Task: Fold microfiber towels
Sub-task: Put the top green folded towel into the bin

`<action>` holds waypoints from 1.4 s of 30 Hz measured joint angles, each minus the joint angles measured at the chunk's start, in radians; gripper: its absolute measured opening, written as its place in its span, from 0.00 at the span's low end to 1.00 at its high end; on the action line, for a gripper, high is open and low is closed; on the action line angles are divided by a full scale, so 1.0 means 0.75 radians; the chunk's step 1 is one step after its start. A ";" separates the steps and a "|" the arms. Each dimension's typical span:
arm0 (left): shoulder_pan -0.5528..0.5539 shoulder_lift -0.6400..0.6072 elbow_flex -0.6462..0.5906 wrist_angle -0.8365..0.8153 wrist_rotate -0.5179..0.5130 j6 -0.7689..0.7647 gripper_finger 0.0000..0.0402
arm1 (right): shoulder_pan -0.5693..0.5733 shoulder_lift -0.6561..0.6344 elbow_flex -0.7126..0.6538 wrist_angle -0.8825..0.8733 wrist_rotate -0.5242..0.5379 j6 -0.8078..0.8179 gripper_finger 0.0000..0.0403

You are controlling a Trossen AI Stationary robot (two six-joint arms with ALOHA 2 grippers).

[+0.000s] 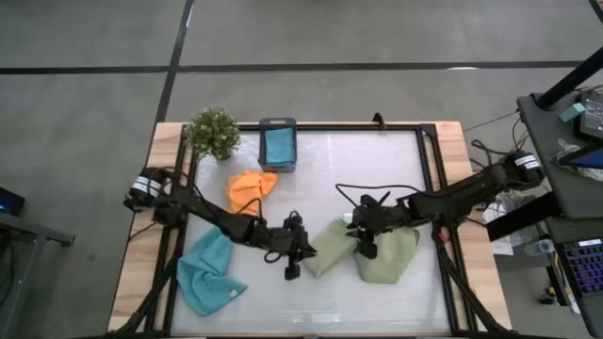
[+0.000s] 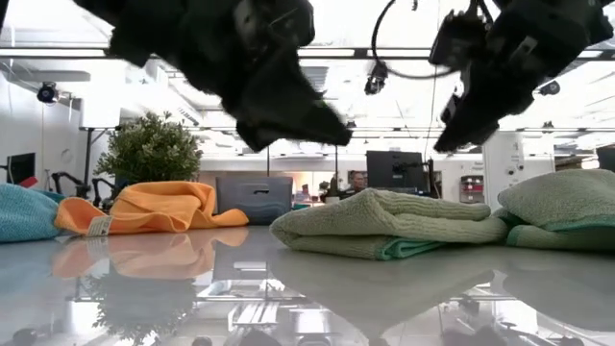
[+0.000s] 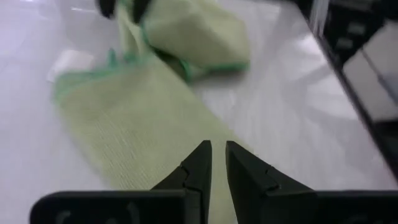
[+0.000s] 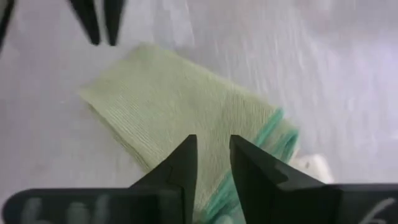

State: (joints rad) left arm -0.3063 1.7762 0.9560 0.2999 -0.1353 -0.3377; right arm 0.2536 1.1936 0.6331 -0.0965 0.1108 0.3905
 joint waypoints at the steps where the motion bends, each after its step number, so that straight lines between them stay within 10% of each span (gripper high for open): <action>1: 0.016 -0.017 0.000 -0.005 0.000 -0.019 0.08 | 0.000 -0.020 0.000 0.004 0.013 -0.048 0.24; 22: 0.245 0.092 0.068 -0.039 0.259 -0.570 0.55 | -0.089 -0.595 -0.005 0.125 0.203 -0.795 0.28; 42: 0.267 0.381 0.383 -0.301 0.302 -0.593 0.48 | -0.095 -0.657 -0.069 0.105 0.202 -0.836 0.21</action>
State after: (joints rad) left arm -0.1062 2.0620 1.2433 0.0738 0.0914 -0.7821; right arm 0.1825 0.7010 0.5812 -0.0179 0.2626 -0.2367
